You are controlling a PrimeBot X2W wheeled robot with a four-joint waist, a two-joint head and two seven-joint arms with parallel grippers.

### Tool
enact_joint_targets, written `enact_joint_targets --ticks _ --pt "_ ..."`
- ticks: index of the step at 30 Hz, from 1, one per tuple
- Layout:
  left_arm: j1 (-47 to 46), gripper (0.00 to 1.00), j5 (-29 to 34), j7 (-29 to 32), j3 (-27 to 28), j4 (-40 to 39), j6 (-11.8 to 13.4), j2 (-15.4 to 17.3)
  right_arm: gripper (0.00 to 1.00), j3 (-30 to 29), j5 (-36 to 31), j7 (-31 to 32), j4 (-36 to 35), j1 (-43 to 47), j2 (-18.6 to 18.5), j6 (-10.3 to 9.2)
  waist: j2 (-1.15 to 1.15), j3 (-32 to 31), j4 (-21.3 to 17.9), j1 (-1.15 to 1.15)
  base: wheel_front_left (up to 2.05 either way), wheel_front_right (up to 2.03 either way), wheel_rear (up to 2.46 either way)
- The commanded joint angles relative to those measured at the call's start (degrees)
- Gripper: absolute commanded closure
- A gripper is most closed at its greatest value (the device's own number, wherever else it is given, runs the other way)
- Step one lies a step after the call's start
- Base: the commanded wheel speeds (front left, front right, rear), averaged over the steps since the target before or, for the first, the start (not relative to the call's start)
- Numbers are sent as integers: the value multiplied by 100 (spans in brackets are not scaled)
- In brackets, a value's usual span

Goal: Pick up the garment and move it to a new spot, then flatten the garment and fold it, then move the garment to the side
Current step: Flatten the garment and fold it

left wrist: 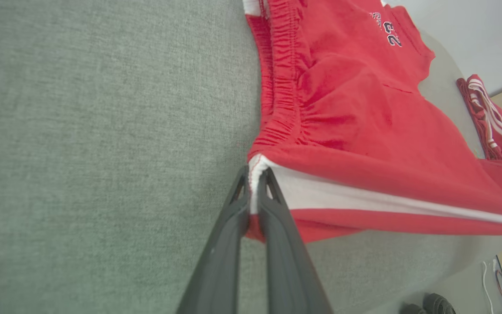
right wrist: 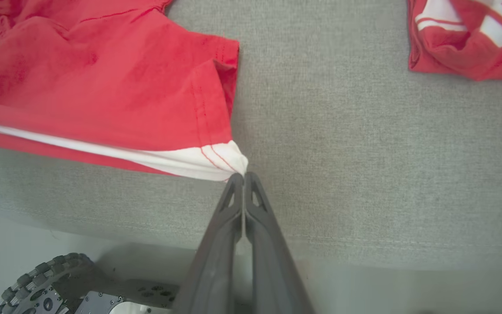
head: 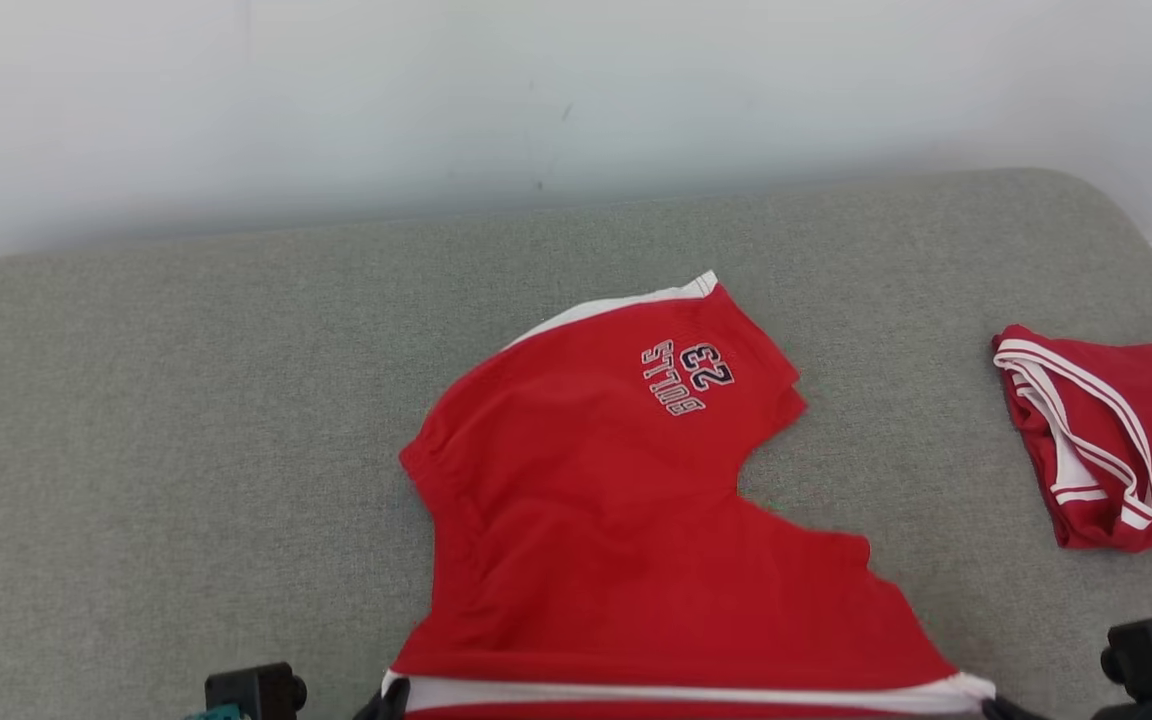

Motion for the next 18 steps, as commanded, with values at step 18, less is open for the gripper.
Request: enact_joint_targets --ticks 18 --pt "101 100 -210 220 159 -850 287 40 100 -24 200 -270 -358 -864 -567 -28 1 159 145 1 0 0 0"
